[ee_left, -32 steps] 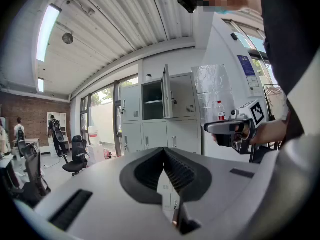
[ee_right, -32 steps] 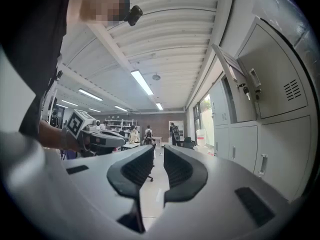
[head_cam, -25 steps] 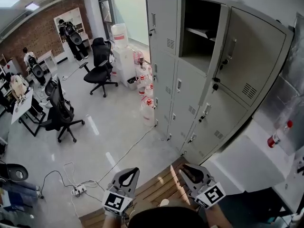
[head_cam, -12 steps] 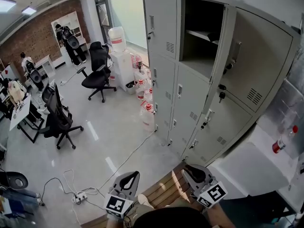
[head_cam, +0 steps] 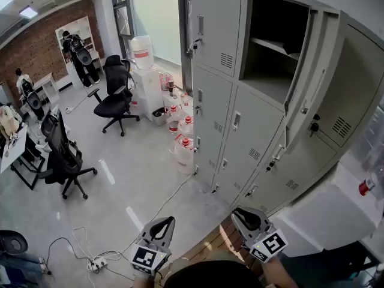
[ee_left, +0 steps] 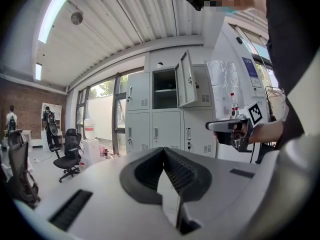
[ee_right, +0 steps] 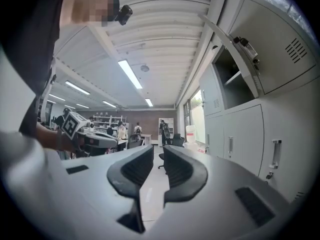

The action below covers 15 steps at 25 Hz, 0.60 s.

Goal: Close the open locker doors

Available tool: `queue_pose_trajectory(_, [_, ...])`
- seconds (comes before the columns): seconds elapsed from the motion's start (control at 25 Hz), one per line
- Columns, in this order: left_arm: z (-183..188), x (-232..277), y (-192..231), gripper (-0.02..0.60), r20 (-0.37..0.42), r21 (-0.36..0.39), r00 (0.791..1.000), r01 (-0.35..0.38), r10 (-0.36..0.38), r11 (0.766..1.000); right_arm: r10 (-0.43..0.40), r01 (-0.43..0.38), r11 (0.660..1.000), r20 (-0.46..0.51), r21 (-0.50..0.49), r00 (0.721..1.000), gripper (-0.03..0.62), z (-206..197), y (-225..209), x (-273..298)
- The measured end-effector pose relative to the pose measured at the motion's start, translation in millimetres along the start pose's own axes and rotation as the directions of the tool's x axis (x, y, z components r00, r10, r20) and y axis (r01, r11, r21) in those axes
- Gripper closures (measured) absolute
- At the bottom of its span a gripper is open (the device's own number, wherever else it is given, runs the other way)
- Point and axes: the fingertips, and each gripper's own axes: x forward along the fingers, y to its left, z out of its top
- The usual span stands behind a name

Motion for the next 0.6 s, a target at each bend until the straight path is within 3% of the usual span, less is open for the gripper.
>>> queue_pose_trajectory(0.16, [-8.7,0.4,42.1,0.572,-0.015,-0.051,1.000,-0.003,0.003,0.999,-0.037,0.037,0.999,0.002,0.009,0.999,0.522,-9.9,6.0,38.4])
queue_pose_trajectory(0.32, [-16.6,3.9,72.6,0.572,0.008,-0.020,1.000,0.027,-0.027,0.999,-0.058,0.059,0.998,0.014,-0.004,0.998,0.522,-9.1,10.7,68.2])
queue_pose_trajectory(0.6, [-11.5,19.8,90.0,0.572,0.027,-0.048,0.995,0.093,-0.092,0.994,-0.156,0.158,0.987,0.052,-0.040,0.986,0.522,11.0,-1.3,85.3])
